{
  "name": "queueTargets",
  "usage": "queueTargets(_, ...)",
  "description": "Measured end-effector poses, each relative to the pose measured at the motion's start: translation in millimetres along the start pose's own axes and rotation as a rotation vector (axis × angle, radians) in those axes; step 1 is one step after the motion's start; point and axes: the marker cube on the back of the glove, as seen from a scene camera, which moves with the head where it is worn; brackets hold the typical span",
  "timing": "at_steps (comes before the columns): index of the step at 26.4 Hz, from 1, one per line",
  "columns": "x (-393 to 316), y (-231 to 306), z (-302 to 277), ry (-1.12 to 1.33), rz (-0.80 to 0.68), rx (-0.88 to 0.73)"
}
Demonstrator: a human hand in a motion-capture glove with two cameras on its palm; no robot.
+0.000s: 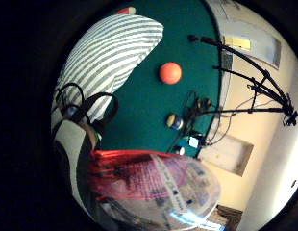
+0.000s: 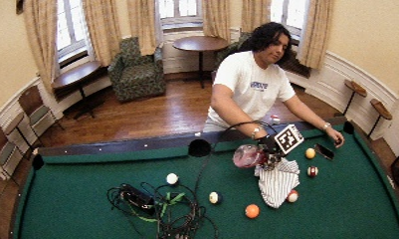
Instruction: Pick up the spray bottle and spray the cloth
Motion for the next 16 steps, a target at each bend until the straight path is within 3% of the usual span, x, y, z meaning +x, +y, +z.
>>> queueTargets(5, 3.7, 4.6, -18.6, -0.086, -0.001, 0.063)
queueTargets(16, 27.4, 25.4, -147.6, -0.573, -0.027, 0.451)
